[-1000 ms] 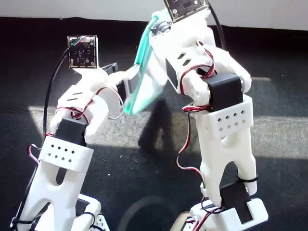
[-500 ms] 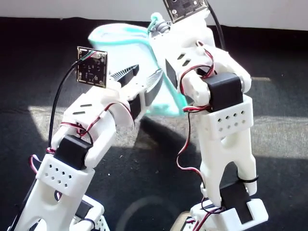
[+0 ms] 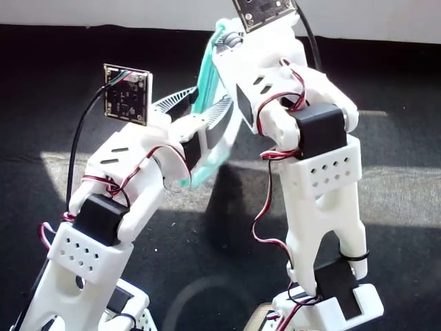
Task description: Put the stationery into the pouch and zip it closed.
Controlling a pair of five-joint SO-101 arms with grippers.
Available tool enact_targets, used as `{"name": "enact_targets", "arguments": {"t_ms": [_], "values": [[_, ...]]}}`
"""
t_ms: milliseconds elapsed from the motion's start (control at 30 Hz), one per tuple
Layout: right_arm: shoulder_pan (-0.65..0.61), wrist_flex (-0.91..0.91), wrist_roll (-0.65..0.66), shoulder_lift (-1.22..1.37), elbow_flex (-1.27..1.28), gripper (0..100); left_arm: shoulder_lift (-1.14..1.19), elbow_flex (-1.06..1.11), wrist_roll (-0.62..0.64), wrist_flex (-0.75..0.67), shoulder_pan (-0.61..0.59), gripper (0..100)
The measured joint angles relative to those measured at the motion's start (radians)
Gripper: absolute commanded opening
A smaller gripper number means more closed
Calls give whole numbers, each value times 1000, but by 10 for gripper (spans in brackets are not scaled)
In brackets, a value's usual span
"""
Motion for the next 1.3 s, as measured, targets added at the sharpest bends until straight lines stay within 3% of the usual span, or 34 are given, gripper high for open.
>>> {"name": "enact_targets", "arguments": {"t_ms": [300, 1100, 1300], "values": [[-58, 55, 0, 0, -2, 5, 110, -9, 0, -3, -18, 211], [-64, 58, 0, 0, -2, 5, 38, -9, 0, -3, -95, 211], [-80, 60, 0, 0, -2, 5, 120, -9, 0, -12, -98, 211]]}}
